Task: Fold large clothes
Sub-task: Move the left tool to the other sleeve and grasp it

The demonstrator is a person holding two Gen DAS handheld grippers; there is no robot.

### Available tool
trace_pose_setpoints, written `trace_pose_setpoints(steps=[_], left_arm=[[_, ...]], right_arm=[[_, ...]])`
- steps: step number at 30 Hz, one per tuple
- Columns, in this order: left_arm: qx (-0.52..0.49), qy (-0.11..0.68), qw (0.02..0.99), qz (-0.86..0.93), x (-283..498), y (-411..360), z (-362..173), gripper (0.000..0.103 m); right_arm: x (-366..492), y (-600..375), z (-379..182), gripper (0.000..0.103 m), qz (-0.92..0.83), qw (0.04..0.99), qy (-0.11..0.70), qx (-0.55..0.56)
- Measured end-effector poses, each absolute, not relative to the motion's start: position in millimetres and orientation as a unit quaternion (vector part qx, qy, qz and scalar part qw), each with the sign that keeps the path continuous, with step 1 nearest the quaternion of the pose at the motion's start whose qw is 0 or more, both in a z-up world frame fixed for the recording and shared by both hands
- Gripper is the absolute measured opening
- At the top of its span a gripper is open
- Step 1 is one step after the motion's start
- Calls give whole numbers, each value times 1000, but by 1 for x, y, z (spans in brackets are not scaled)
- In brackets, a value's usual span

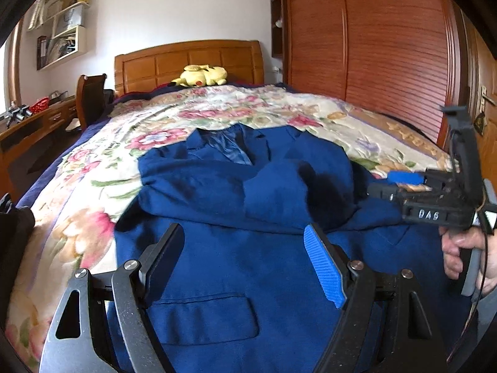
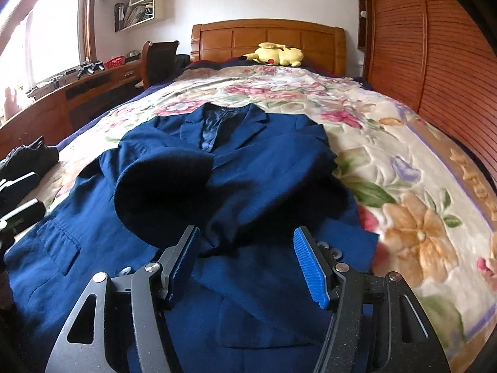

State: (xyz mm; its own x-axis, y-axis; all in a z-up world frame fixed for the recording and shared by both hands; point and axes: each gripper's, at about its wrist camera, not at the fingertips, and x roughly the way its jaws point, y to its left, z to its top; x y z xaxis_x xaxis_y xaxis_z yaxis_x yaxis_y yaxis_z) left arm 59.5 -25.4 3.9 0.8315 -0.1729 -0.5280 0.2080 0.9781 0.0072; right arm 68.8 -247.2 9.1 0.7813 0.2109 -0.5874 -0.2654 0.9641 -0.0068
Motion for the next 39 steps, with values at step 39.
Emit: trace_pose_setpoints(steps=[39], left_arm=[[103, 397, 904, -119, 187, -110, 2, 41]], right_arm=[[77, -284, 4, 64, 147, 934, 325, 2]])
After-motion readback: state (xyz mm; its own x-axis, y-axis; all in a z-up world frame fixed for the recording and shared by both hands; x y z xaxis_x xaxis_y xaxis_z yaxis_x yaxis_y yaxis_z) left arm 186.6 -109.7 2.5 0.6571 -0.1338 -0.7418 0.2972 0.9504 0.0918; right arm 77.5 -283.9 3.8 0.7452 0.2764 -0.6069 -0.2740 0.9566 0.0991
